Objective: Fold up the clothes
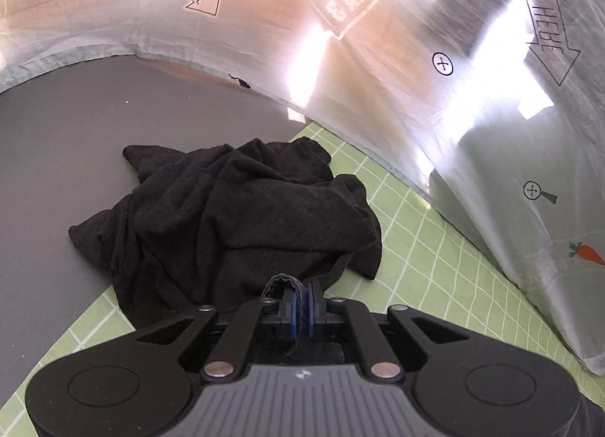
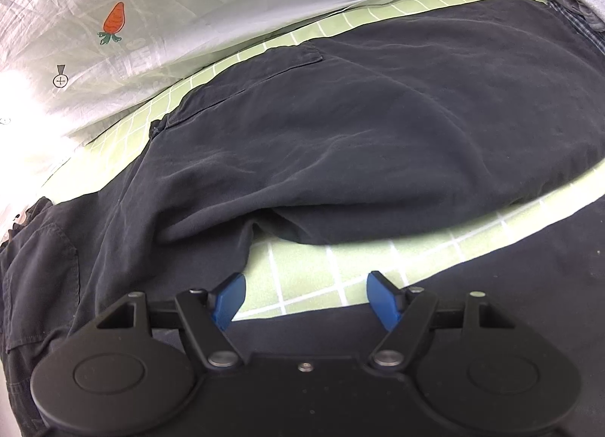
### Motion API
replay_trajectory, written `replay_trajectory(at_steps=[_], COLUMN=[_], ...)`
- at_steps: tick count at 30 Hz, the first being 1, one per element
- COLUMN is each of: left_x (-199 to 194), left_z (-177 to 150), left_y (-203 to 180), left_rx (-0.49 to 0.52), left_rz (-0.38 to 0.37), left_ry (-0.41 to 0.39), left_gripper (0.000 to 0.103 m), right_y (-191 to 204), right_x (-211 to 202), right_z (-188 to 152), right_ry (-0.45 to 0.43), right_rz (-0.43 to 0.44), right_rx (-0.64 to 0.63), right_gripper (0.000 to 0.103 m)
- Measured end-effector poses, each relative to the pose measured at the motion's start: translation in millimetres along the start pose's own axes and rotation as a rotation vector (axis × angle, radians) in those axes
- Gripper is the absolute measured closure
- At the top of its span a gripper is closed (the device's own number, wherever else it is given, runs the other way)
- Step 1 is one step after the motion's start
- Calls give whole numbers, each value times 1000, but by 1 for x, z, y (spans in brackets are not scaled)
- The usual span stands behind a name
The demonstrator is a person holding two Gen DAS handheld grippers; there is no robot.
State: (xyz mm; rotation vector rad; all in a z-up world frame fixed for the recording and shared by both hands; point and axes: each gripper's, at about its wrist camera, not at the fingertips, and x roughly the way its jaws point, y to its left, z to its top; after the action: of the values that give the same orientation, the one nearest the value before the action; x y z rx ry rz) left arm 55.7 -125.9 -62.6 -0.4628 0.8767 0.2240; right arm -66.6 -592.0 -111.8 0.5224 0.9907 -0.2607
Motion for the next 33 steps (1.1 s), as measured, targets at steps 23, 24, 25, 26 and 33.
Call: replay_trajectory(at_steps=[23, 24, 25, 26, 33], left_x=[-5, 4, 12, 19, 29], left_z=[-53, -54, -55, -55, -63], left_y=[-43, -39, -32, -25, -15], left_rx=[253, 235, 209, 183, 238], left_rz=[-40, -16, -3, 8, 62], left_ry=[87, 115, 137, 158, 167], left_gripper=[52, 51, 51, 51, 62], right_y=[28, 27, 28, 28, 40], right_x=[8, 8, 9, 9, 18], right_z=[-8, -7, -7, -6, -9], right_ry=[16, 18, 21, 23, 46], right_rz=[-88, -86, -84, -82, -105], right_rx=[-198, -197, -197, -198, -260], right_gripper=[24, 23, 23, 22, 6])
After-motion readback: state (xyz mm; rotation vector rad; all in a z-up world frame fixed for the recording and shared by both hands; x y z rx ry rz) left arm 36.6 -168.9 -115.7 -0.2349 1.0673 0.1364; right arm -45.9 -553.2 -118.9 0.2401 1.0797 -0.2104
